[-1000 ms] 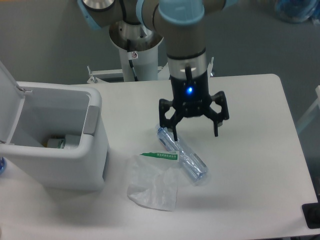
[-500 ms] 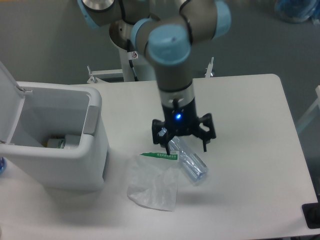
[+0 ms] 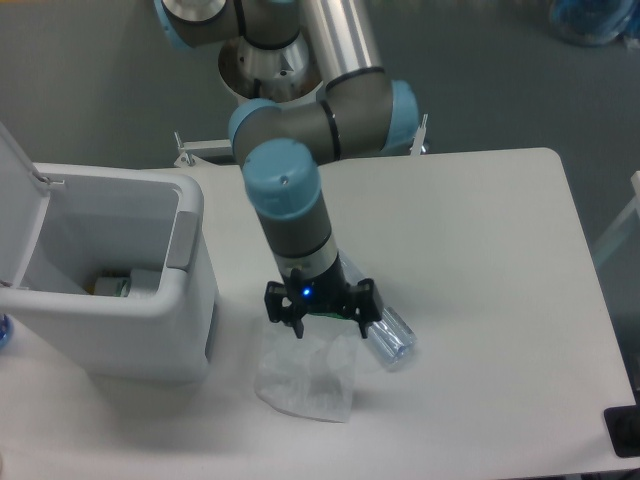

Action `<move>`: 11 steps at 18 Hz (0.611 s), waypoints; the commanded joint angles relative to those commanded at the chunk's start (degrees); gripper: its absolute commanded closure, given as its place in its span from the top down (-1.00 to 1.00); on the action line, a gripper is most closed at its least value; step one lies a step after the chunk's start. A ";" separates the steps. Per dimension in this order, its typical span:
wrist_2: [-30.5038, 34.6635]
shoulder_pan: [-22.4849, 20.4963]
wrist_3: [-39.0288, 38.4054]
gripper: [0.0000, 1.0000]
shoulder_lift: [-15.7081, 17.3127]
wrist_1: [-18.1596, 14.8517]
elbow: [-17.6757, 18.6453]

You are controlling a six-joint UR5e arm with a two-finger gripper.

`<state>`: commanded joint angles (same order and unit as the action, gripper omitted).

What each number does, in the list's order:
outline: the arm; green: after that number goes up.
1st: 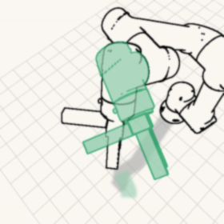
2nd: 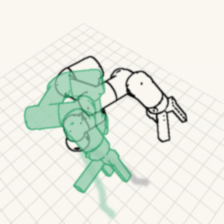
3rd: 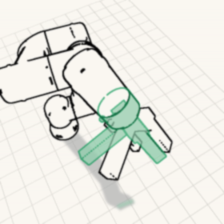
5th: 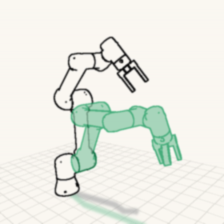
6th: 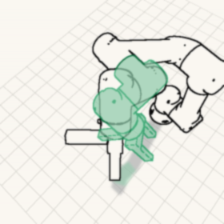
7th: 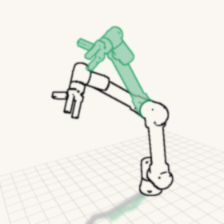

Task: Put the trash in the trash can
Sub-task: 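Move the gripper down over the clear plastic bag, then close the gripper on the plastic bag's green-strip edge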

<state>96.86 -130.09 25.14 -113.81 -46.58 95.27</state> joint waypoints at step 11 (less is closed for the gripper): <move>-7.82 0.10 -0.53 1.00 -2.55 0.26 1.05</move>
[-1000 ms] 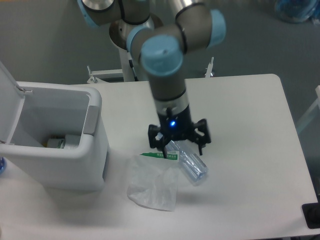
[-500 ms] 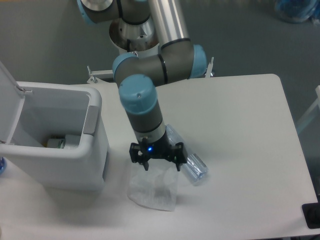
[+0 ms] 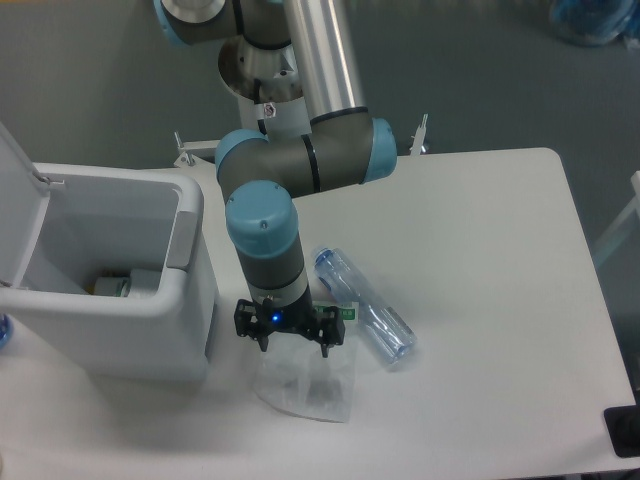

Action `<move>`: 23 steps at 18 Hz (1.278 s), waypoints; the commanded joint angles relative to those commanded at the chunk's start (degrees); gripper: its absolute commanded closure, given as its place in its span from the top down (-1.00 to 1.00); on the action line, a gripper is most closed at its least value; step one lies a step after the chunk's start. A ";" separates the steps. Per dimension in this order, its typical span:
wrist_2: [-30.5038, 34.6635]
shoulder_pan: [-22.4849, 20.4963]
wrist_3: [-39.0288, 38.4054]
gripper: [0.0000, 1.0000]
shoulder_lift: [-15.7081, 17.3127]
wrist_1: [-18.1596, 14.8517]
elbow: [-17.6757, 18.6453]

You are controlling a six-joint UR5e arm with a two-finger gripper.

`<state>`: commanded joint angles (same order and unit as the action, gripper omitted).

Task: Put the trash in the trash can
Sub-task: 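Close the gripper on the plastic bag's green-strip edge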

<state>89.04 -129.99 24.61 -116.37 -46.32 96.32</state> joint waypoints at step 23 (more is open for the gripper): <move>-0.09 0.26 2.64 1.00 -3.43 0.70 0.88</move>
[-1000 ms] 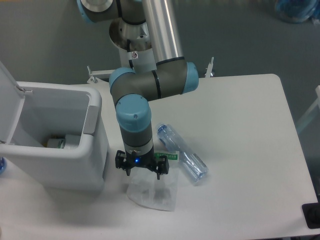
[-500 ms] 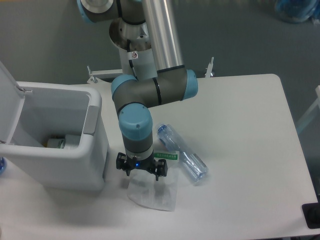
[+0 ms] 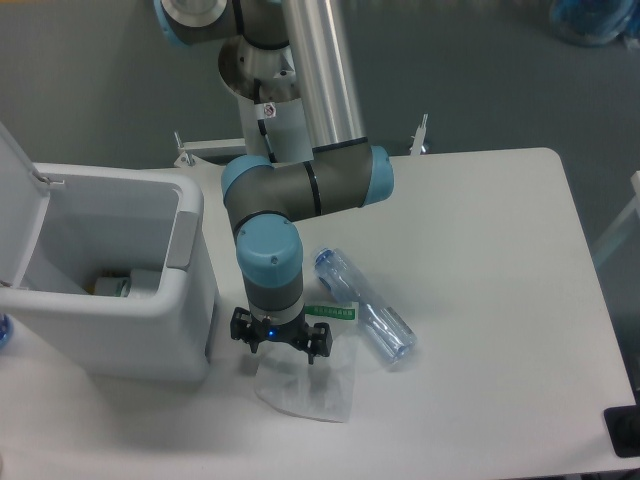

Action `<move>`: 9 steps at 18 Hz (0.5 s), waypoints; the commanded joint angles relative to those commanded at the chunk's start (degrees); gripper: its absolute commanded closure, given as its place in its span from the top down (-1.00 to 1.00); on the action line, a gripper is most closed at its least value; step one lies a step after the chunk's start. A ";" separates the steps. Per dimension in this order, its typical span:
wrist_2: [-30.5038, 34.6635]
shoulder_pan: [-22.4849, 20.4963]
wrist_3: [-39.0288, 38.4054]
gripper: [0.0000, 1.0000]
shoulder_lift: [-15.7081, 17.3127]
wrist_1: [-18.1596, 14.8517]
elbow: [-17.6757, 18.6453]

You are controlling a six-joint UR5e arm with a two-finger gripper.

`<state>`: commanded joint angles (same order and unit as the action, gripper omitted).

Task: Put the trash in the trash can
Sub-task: 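Close the gripper on the plastic bag's green-strip edge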

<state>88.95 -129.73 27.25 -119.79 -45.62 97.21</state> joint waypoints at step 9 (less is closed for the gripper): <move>0.00 0.18 -0.27 1.00 -0.35 0.00 0.18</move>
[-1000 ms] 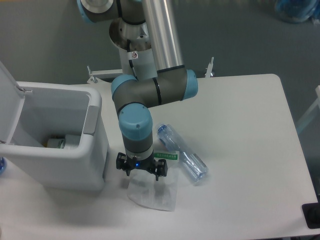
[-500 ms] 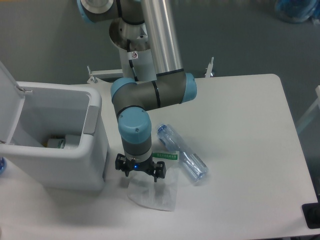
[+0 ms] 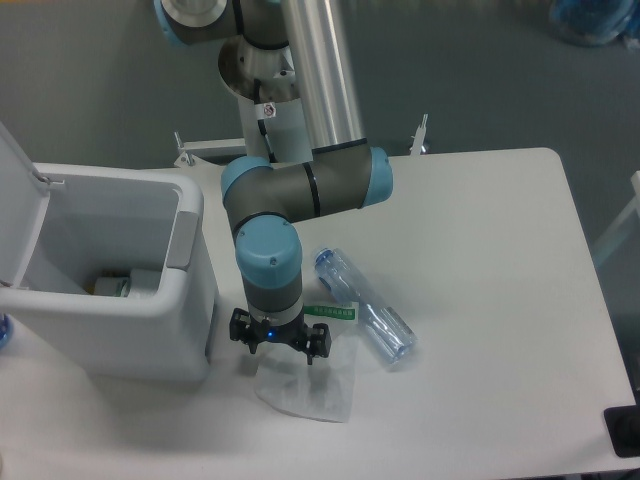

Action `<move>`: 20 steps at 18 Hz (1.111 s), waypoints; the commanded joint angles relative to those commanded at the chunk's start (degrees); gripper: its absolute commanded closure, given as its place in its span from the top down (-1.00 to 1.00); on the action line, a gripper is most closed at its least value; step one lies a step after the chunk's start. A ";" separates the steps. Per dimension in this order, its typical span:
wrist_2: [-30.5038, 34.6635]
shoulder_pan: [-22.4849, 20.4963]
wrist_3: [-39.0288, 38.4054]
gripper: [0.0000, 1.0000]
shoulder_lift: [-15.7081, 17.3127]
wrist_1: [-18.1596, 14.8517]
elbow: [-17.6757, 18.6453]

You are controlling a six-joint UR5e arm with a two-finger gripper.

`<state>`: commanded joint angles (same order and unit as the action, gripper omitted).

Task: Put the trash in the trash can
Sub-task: 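Close the gripper on the plastic bag's green-strip edge, then lift the plastic bag and carry it over the trash bin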

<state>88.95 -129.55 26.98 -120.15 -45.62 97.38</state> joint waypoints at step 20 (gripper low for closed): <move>0.79 -0.44 0.26 -0.43 -1.32 0.00 -0.79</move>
<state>89.74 -129.99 27.25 -121.47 -45.62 96.59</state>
